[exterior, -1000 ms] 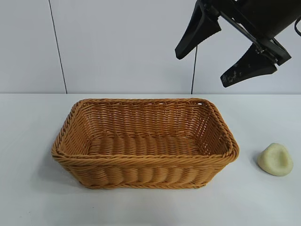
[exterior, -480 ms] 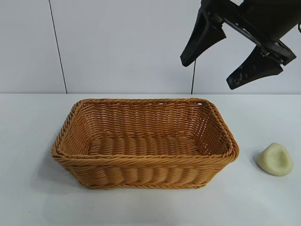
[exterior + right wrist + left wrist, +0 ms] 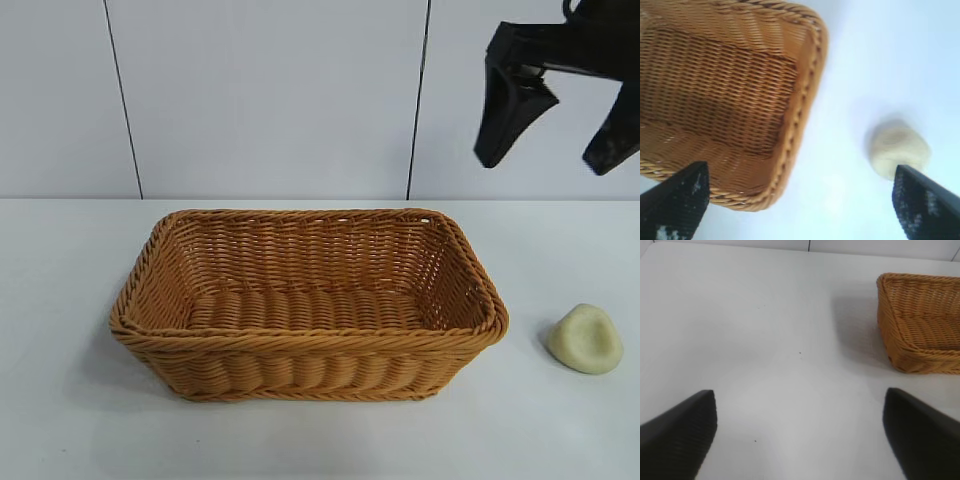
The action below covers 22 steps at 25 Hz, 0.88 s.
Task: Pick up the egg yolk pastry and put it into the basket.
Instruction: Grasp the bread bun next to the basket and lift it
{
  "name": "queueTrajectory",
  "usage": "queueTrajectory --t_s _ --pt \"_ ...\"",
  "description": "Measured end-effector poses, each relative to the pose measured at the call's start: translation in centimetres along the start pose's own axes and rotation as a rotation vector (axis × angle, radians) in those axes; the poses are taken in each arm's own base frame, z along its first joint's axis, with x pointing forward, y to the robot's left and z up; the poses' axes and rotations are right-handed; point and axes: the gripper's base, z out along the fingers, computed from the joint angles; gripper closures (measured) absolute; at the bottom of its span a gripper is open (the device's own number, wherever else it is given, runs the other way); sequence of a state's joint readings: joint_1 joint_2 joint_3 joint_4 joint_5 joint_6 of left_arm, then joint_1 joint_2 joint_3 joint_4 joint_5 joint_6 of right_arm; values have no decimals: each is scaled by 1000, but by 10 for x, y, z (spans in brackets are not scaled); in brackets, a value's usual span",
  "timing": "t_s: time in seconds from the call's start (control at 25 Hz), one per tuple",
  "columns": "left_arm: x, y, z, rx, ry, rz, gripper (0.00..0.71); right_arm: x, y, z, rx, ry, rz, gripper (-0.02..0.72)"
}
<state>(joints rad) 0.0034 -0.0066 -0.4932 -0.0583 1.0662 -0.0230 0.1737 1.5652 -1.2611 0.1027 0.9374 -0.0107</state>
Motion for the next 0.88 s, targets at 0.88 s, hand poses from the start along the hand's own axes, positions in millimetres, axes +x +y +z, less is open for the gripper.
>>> queueTrajectory --t_s 0.88 --pt "0 0 0 0 0 0 15 5 -67 108 57 278 164 18"
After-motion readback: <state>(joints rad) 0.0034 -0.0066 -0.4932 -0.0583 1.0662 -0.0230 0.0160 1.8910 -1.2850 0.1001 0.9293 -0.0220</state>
